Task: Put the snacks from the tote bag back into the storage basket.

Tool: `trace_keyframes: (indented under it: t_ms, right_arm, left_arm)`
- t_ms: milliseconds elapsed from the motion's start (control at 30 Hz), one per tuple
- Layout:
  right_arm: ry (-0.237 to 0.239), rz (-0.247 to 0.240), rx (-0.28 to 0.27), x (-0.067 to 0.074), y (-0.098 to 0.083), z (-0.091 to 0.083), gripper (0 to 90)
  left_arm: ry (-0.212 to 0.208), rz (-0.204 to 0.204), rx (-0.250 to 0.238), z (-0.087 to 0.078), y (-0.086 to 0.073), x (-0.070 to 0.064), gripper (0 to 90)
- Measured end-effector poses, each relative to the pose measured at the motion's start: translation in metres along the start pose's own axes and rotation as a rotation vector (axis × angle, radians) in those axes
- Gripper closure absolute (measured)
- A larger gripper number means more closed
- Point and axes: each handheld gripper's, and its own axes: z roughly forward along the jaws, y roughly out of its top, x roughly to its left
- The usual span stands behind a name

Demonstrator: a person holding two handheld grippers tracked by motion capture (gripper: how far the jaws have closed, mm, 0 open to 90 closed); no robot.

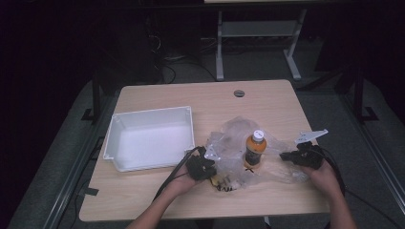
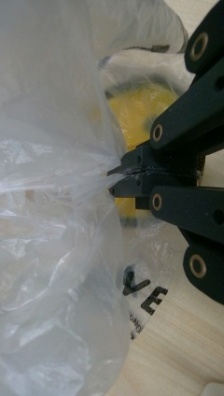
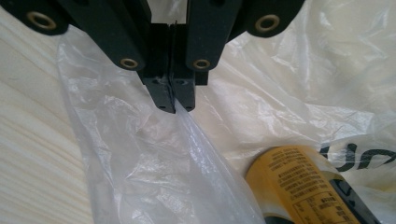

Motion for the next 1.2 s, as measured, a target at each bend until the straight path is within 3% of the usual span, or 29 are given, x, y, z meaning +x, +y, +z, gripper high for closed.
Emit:
trace_keyframes:
  t_ms: [333, 500, 767, 1000, 1200]
  right_arm:
    - [-0.006, 0.014, 0.004, -0.002, -0.002, 0.001, 89.2]
    - [-0.023, 0.015, -0.001, -0.004, -0.002, 0.001, 89.5]
    - [-0.019, 0.017, -0.005, -0.003, -0.003, 0.001, 89.3]
    - [-0.007, 0.024, -0.021, -0.003, -0.003, -0.002, 89.1]
    - [-0.002, 0.018, -0.012, -0.001, -0.002, 0.001, 89.0]
  left_arm:
    - [0.001, -0.021, -0.008, 0.003, -0.003, -0.001, 89.9]
    - [0.007, -0.01, -0.008, 0.001, -0.005, 0.001, 89.9]
    - [0.0, -0.039, -0.035, -0.003, -0.007, 0.002, 89.2]
    - [-0.023, -0.081, -0.081, -0.024, -0.012, 0.006, 81.7]
    - [-0.033, -0.069, -0.117, -0.049, -0.018, 0.004, 75.7]
